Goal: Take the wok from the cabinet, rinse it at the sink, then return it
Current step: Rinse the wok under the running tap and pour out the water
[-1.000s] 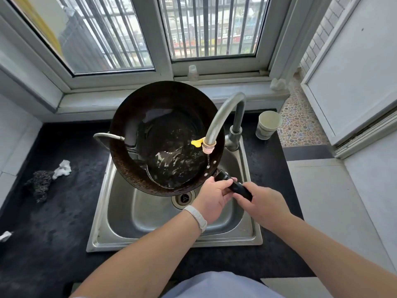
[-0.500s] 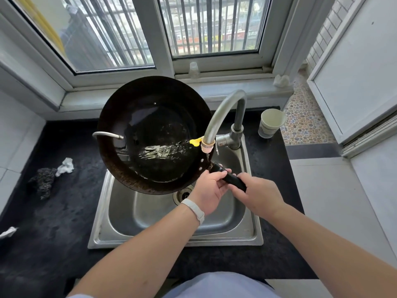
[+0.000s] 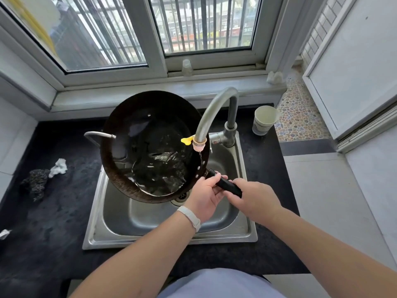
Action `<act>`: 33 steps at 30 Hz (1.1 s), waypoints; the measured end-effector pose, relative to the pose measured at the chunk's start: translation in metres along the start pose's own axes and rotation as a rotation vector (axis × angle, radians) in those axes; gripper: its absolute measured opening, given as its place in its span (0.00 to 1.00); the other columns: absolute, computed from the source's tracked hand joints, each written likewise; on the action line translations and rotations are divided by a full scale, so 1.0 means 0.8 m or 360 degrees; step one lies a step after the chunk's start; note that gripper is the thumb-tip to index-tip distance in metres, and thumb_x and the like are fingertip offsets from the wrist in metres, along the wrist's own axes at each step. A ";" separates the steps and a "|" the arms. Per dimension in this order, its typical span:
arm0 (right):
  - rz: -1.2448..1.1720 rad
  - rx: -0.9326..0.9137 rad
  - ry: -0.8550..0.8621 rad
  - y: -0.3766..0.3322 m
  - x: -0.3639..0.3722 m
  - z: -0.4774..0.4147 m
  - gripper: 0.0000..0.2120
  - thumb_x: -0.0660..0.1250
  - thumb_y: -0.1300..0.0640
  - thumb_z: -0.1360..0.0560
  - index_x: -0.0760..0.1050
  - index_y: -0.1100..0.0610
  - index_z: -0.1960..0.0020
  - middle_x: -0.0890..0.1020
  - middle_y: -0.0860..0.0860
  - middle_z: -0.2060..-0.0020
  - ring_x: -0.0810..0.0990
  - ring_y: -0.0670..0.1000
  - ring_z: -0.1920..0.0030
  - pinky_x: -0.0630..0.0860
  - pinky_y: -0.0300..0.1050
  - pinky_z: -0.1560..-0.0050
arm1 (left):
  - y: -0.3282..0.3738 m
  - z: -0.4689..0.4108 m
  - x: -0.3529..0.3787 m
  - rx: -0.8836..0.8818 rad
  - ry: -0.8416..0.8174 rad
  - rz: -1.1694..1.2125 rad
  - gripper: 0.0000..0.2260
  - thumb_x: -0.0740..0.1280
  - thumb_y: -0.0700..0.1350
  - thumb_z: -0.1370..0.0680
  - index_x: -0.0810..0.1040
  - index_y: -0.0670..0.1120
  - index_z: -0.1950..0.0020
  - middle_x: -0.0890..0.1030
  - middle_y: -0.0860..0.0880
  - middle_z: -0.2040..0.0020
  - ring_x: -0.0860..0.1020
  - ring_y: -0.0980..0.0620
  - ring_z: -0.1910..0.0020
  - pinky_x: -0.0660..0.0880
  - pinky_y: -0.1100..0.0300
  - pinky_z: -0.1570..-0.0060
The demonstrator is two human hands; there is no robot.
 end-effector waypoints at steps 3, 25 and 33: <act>-0.0068 0.0068 -0.0105 0.001 0.009 0.007 0.15 0.63 0.37 0.23 0.76 0.48 0.50 0.80 0.46 0.68 0.78 0.49 0.69 0.71 0.43 0.70 | -0.012 0.006 -0.015 -0.0026 0.0054 -0.0015 0.02 0.64 0.38 0.19 0.72 0.40 0.47 0.81 0.42 0.55 0.80 0.41 0.48 0.78 0.50 0.45; -0.0898 0.0533 -0.0774 -0.033 0.076 0.081 0.12 0.70 0.48 0.25 0.80 0.57 0.52 0.75 0.53 0.70 0.73 0.47 0.75 0.76 0.43 0.74 | -0.079 0.066 -0.100 -0.0022 0.0240 -0.0228 0.03 0.65 0.38 0.19 0.73 0.40 0.48 0.80 0.41 0.55 0.81 0.44 0.56 0.79 0.57 0.59; -0.1089 0.0696 -0.0757 -0.074 0.087 0.102 0.03 0.71 0.55 0.26 0.79 0.49 0.58 0.74 0.48 0.77 0.71 0.46 0.82 0.70 0.38 0.79 | -0.074 0.080 -0.133 -0.0184 0.0213 -0.0091 0.05 0.68 0.36 0.22 0.73 0.41 0.48 0.82 0.42 0.57 0.84 0.44 0.57 0.80 0.54 0.60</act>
Point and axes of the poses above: each hand's wrist, its own z-axis away from the middle knuckle, its own x-axis out of the palm, y = z × x, the point moved 5 cm from there along -z, towards the middle knuckle
